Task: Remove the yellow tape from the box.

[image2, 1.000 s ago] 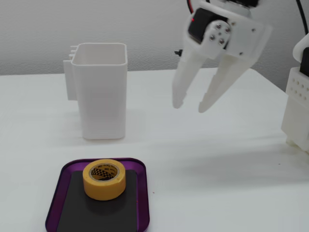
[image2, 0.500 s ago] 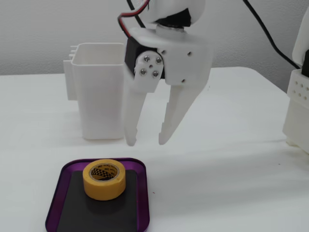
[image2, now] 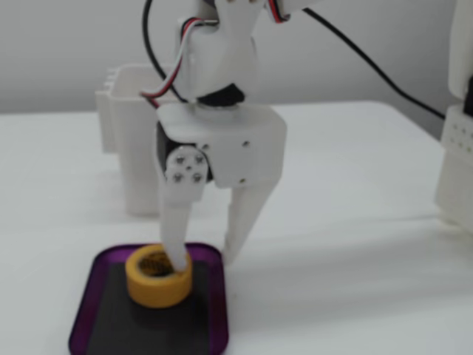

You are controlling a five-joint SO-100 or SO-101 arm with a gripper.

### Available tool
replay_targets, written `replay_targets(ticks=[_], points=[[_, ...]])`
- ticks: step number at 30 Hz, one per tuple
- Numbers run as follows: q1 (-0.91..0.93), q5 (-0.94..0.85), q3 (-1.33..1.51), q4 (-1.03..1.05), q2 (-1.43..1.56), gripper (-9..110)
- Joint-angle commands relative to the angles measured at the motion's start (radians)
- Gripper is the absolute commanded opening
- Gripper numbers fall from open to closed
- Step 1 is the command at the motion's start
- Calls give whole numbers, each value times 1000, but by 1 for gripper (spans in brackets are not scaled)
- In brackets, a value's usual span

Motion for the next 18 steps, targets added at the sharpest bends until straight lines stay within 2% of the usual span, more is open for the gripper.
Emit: replay_targets(ticks=[1,18], points=[[0,-5,-37,-34,-11,12],[-3,-3,-92,-3,-12,12]])
